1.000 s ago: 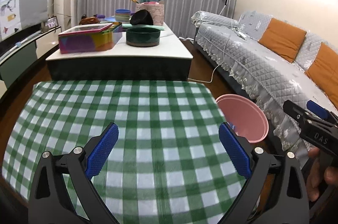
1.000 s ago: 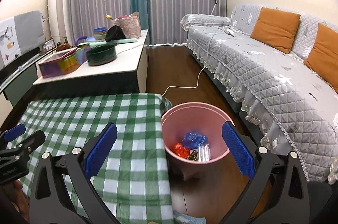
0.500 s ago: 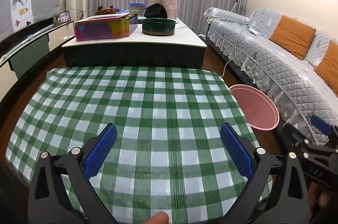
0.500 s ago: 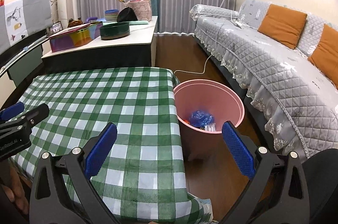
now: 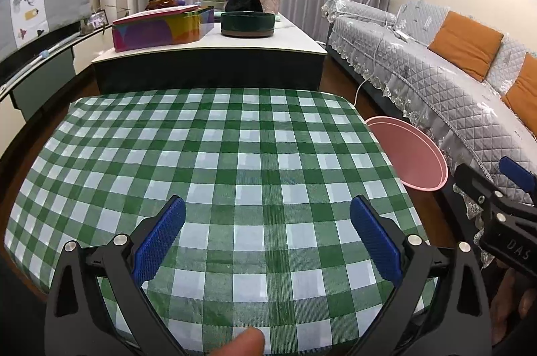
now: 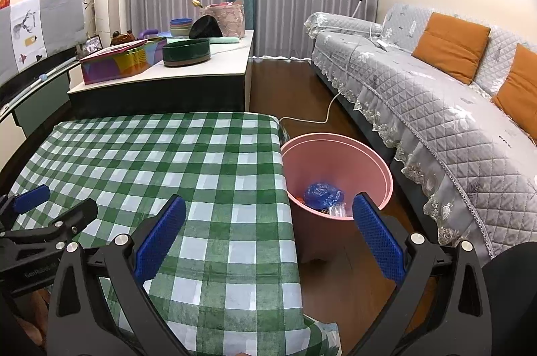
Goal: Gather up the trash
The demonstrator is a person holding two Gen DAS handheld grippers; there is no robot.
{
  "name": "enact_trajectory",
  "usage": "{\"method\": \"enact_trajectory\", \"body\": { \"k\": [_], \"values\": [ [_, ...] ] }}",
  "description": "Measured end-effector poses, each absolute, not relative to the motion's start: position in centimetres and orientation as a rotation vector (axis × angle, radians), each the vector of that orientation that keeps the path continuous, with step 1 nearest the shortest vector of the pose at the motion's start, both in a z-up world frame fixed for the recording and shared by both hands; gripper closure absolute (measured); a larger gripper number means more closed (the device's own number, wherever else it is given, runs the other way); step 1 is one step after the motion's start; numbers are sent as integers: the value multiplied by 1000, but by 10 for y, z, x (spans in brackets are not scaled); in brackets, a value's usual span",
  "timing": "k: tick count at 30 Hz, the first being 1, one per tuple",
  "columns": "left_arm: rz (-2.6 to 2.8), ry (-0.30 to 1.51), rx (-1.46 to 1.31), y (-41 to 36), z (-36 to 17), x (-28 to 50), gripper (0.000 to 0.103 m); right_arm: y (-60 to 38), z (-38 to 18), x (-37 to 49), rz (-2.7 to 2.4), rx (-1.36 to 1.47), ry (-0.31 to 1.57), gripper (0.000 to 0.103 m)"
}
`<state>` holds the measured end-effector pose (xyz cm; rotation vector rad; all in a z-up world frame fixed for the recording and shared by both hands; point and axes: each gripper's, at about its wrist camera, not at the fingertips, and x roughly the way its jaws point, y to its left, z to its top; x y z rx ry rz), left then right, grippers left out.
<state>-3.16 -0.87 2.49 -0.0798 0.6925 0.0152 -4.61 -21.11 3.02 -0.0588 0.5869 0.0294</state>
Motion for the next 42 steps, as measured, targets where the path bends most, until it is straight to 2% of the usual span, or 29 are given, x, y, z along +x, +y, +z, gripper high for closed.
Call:
{"method": "enact_trajectory", "body": {
  "k": [42],
  "values": [
    [11,697,-88,-10,22,-26,8,-218,26,-41,5,-59,601,5]
  ]
}}
